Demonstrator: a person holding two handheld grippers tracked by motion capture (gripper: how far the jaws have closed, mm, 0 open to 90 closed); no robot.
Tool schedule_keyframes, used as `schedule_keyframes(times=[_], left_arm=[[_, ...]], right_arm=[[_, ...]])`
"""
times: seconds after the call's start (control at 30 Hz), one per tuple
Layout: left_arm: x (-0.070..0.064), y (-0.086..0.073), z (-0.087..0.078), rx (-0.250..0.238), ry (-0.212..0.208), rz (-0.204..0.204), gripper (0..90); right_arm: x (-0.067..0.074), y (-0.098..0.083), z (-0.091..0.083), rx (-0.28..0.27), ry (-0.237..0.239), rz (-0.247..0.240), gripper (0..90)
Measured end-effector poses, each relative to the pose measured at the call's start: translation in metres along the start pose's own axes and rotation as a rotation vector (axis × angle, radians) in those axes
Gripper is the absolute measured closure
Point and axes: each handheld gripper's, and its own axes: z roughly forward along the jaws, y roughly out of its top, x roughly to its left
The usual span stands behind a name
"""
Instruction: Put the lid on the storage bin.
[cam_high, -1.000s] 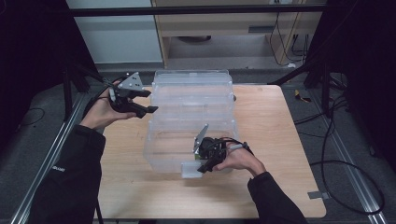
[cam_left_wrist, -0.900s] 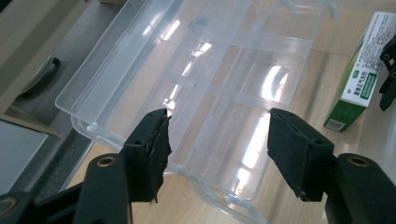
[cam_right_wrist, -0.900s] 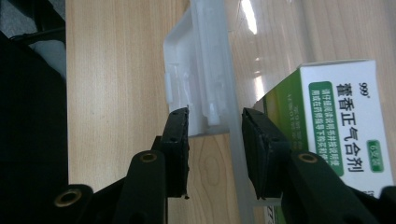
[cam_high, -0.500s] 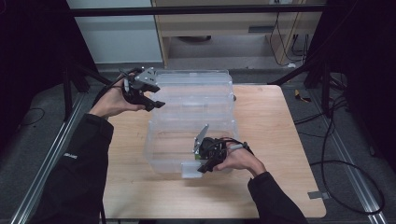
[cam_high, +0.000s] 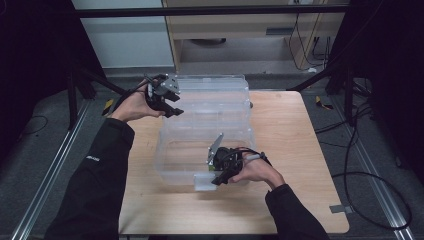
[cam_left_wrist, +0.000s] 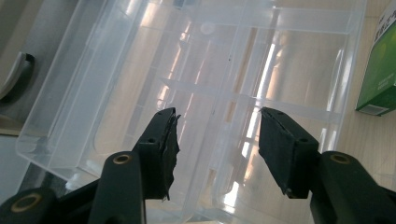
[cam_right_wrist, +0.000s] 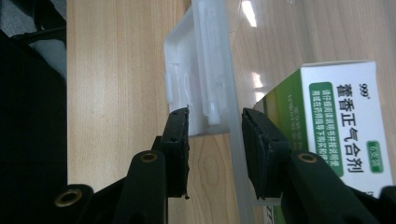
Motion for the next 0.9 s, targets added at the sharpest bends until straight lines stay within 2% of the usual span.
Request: schedule_keyframes(times=[0.23,0.3,0.47,0.77,0.9], left_arm=[[-0.001,0.004,0.015,0.046,-0.01,0.031,49.9],[0.0,0.005,0.017,0.043,-0.011,0.034,52.5],[0.0,0.006,0.022,0.072,-0.026,0.046,61.2],[0.002,0.008,0.025,0.081,-0.011,0.037,75.5],[0.001,0.011,0.026,0.096,-0.017,0.054,79.5]], right_arm=[[0.0,0.0,0.0,-0.001,-0.002,-0.005,63.2],[0.0,0.0,0.0,0.0,-0.003,-0.006,63.2],[0.0,0.0,0.0,0.0,-0.004,-0.005,63.3],[0.001,0.0,0.0,0.003,-0.008,0.005,63.6],[0.003,0.0,0.0,0.002,-0.024,-0.001,64.0]])
